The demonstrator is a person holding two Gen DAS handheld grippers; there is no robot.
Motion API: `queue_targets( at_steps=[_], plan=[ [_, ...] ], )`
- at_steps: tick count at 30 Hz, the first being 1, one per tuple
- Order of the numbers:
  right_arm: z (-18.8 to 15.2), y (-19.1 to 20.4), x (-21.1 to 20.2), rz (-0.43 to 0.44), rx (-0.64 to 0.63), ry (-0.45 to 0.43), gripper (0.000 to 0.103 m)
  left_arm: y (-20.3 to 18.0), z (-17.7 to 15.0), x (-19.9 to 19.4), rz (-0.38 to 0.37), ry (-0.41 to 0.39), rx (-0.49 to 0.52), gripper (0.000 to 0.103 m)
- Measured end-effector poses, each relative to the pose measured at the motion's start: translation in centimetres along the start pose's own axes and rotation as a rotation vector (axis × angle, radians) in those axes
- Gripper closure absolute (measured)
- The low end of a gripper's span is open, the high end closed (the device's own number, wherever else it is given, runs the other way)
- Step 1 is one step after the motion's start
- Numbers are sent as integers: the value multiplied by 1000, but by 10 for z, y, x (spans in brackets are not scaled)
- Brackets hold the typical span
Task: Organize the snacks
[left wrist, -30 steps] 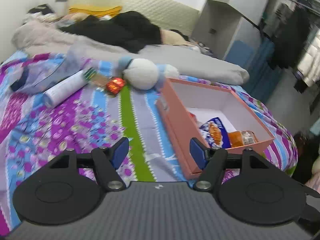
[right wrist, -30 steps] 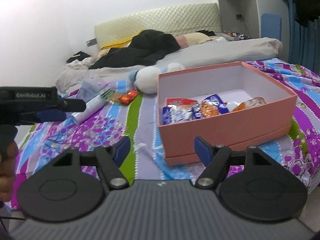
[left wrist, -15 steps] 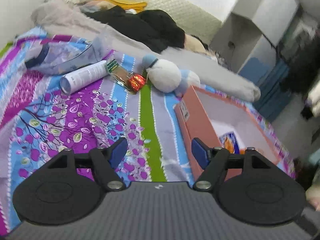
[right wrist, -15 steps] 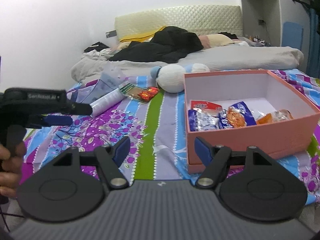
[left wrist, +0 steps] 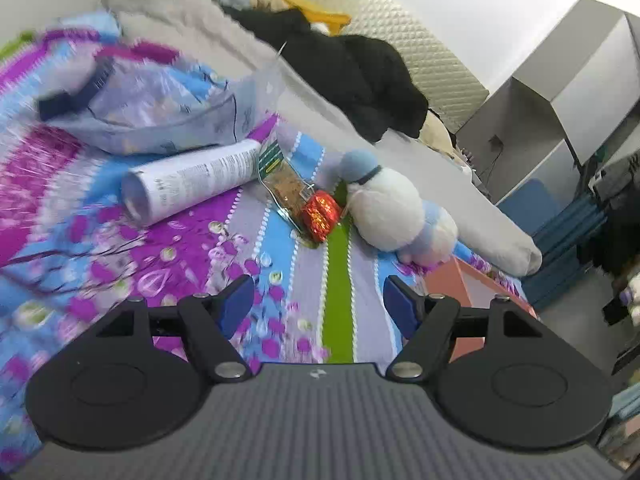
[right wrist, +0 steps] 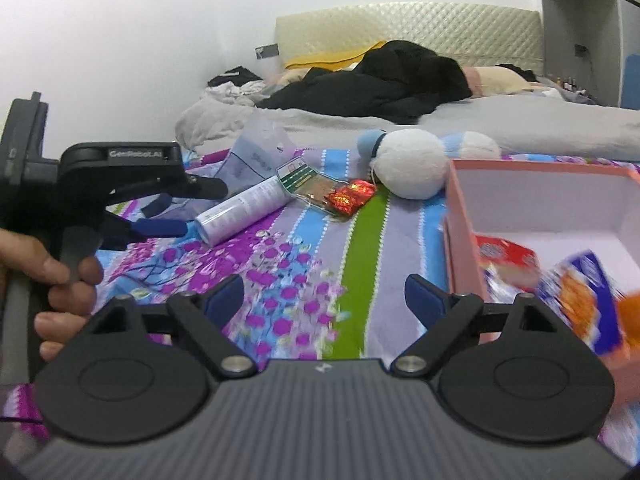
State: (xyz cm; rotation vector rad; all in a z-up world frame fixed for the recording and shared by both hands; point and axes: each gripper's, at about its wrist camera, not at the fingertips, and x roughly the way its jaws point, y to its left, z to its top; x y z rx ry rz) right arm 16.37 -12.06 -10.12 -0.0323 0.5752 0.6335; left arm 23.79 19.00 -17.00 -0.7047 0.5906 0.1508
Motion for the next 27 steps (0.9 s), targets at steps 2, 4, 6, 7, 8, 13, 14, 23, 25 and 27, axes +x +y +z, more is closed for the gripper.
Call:
queue_targets(
  at_steps=[2,4,6,7,8,13,14,23,25,27],
  plan=[
    [8,0,33,-10,6,14,14,11,11,32,9,21,-31,27],
    [14,-2,64,-18,4,25,15,21,22,62,11,44,-62,27],
    [20,-5,95,-40,-7,53,15,29,34,92,10,50,-67,27],
    [22,-8,110,-48,-1,62,15,32,38,105,12,55,-70,28],
    [25,-14,125,-51,5,71,16,34,43,116,11,61,-75,28],
    [43,-36,186,-78,70,119,25,42,59,164,14,73,-105,29],
    [46,-40,197,-77,100,133,25,44,63,174,16,81,-111,29],
    [63,-55,261,-17,332,181,26,50,83,219,5,104,-189,40],
    [65,-52,273,-9,319,181,27,51,83,225,6,101,-218,42],
    [68,-49,282,-24,290,178,27,57,84,230,-5,93,-270,48]
  ],
)
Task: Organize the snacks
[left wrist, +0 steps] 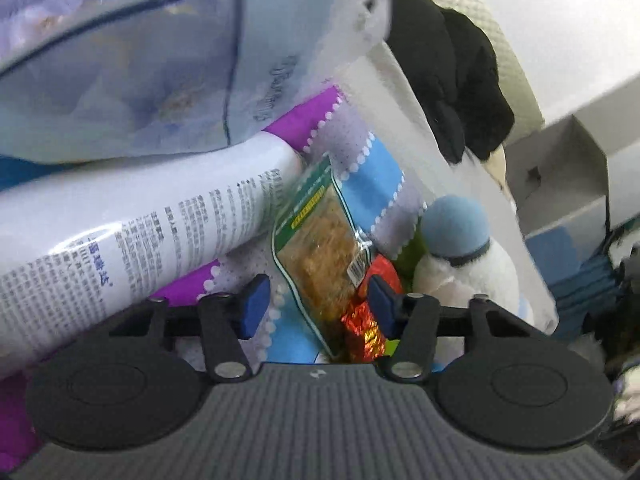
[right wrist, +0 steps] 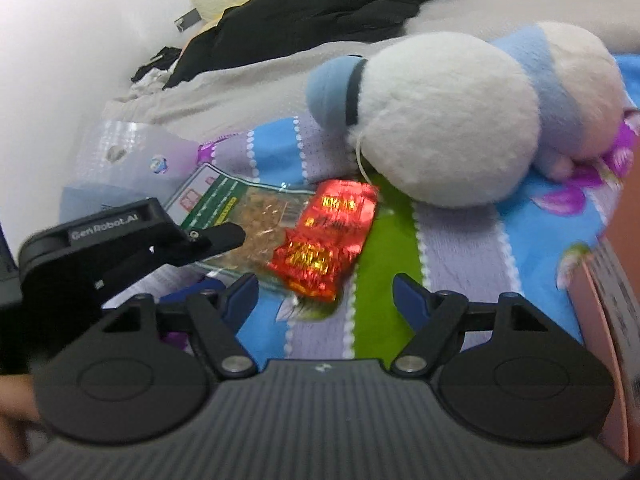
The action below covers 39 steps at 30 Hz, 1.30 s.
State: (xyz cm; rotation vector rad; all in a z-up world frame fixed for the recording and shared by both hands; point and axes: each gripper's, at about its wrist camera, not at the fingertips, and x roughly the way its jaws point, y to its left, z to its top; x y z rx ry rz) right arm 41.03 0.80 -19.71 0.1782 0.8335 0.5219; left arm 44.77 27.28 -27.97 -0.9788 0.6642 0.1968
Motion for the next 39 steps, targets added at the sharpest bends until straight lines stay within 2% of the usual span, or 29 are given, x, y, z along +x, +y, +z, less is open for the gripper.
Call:
queue_targets(
  at_steps=[4,6,7,9,11,12,14,24,34,39],
  plan=[
    [5,1,16,-6,-4,1,27,13,6,6,-25,-13,-92,58],
    [7,3,22,-4,-18,1,27,17,7,11,-22,-3,-114,73],
    [6,4,25,-1,-18,1,28,17,7,12,-20,-2,-111,76],
    [5,5,29,-8,-11,0,47,16,5,11,-30,-16,-89,82],
    [4,6,30,-26,-21,-4,52,13,2,11,-37,-25,-70,85],
    [4,6,29,-30,-23,-8,60,12,1,10,-42,-26,-63,86],
    [3,6,26,-36,-22,-5,67,8,-1,6,-46,-25,-43,88],
    [-8,2,-8,-40,-89,27,68,-11,-24,-33,-24,5,23,92],
    [-52,-1,-63,-64,-157,92,68,-3,-57,-85,-25,58,52,93],
    [-77,-3,-85,-83,-188,84,68,6,-75,-105,-50,76,84,93]
  ],
)
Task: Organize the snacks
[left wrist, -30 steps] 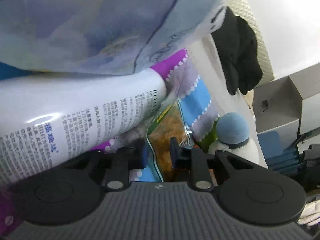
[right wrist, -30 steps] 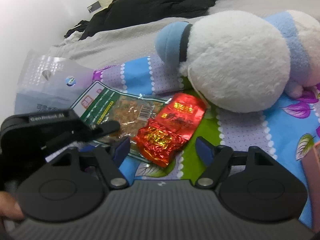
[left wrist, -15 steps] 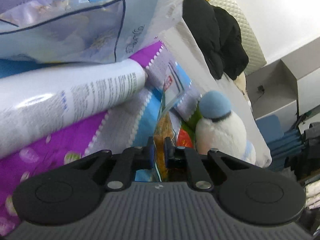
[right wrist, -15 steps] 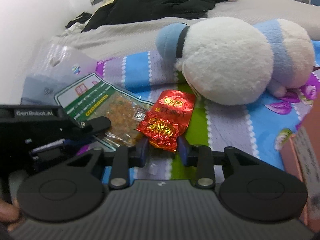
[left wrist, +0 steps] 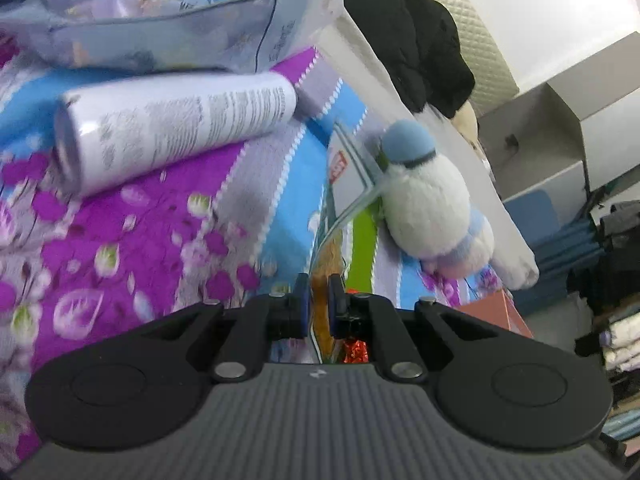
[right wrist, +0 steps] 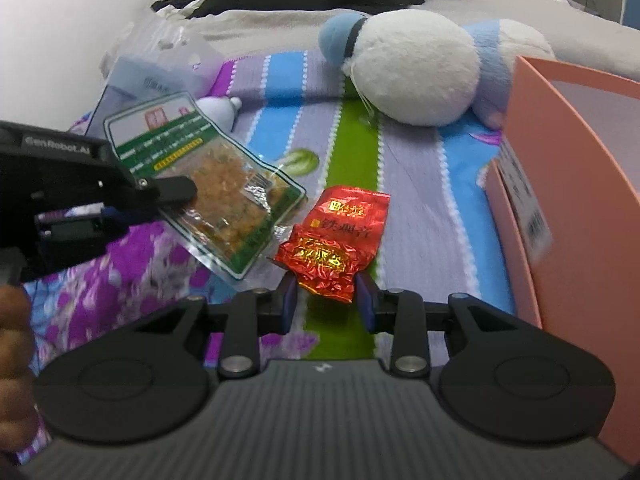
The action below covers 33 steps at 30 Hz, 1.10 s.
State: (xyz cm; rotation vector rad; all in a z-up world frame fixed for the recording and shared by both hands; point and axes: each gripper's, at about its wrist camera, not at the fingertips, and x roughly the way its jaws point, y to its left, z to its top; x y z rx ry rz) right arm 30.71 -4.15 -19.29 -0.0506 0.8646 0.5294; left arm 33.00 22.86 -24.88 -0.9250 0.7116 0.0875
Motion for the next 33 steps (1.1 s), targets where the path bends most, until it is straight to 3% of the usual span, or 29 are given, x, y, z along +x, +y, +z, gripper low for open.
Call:
queue_targets(
  at_steps=[8,11,20,26,28,33],
  plan=[
    [-46,3,-40,-5,-75,-18,68,3,-55,-40,-28,9,29,93],
    [-63,3,-58,-7,-76,-8,68,8,-74,-63,-50,16,-8,93],
    [-104,24,-122,-54,-106,2,68,12,-131,-121,9,54,14,93],
    [-135,27,-140,-50,-118,78,68,30,-162,-139,36,106,-21,92],
    [-145,27,-147,-48,-112,91,68,33,-171,-144,73,136,-16,84],
    [-159,20,-163,-37,-90,95,63,30,-188,-162,158,152,39,34]
  ],
)
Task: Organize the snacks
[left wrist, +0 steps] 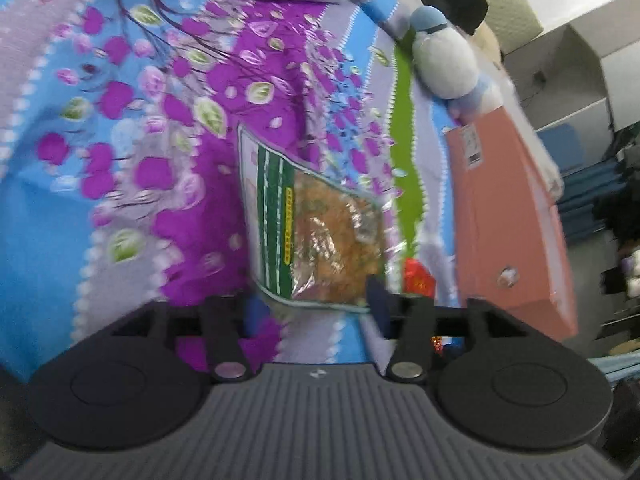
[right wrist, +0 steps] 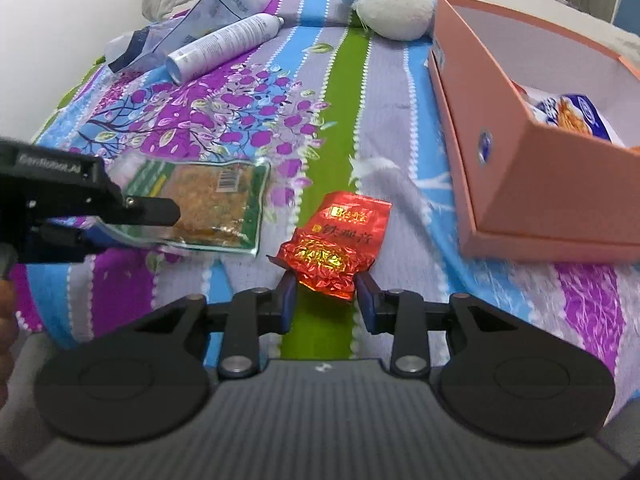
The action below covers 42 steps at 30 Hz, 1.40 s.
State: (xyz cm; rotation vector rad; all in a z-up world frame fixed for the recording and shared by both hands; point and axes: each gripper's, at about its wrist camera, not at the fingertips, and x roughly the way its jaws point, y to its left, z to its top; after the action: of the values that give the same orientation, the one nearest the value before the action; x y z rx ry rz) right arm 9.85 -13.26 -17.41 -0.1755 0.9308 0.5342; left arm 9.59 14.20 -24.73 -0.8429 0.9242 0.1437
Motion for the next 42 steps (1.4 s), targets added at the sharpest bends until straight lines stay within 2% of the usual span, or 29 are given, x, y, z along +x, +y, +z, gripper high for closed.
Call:
queue_targets(
  at_steps=[1,3,5,10,15,20,25,31,32,36,40,42],
  plan=[
    [-2,-2,-3,11,4,-3,59,0,-3,-4,11,-3,7,30],
    [-5,-8,-7,26,27,-7,38,0,-8,-13,19,-19,15,23],
    [-10,-12,-11,27,54,-16,30,-3,-13,-23,46,-38,32,19],
    [-15,-24,-12,56,143,-21,30,-24,-15,-31,78,-48,117,14],
    [-10,-20,-9,89,153,-54,30,-54,-10,-31,103,-68,203,13],
    [-8,-17,5,61,150,-60,30,-63,-2,-6,128,-31,211,13],
    [-6,-15,14,72,117,-55,30,-76,1,22,156,6,251,13],
    [-6,-17,25,82,92,-37,31,-84,5,58,234,42,291,12],
    [-5,-18,27,87,89,-38,34,-85,6,62,249,43,303,9],
    [-3,-17,31,67,35,-31,43,-93,5,76,326,38,380,9],
    [-1,-22,30,78,31,-23,46,-95,5,84,379,27,409,12],
    [0,-24,28,89,40,-20,46,-96,5,83,385,21,428,19]
  ],
)
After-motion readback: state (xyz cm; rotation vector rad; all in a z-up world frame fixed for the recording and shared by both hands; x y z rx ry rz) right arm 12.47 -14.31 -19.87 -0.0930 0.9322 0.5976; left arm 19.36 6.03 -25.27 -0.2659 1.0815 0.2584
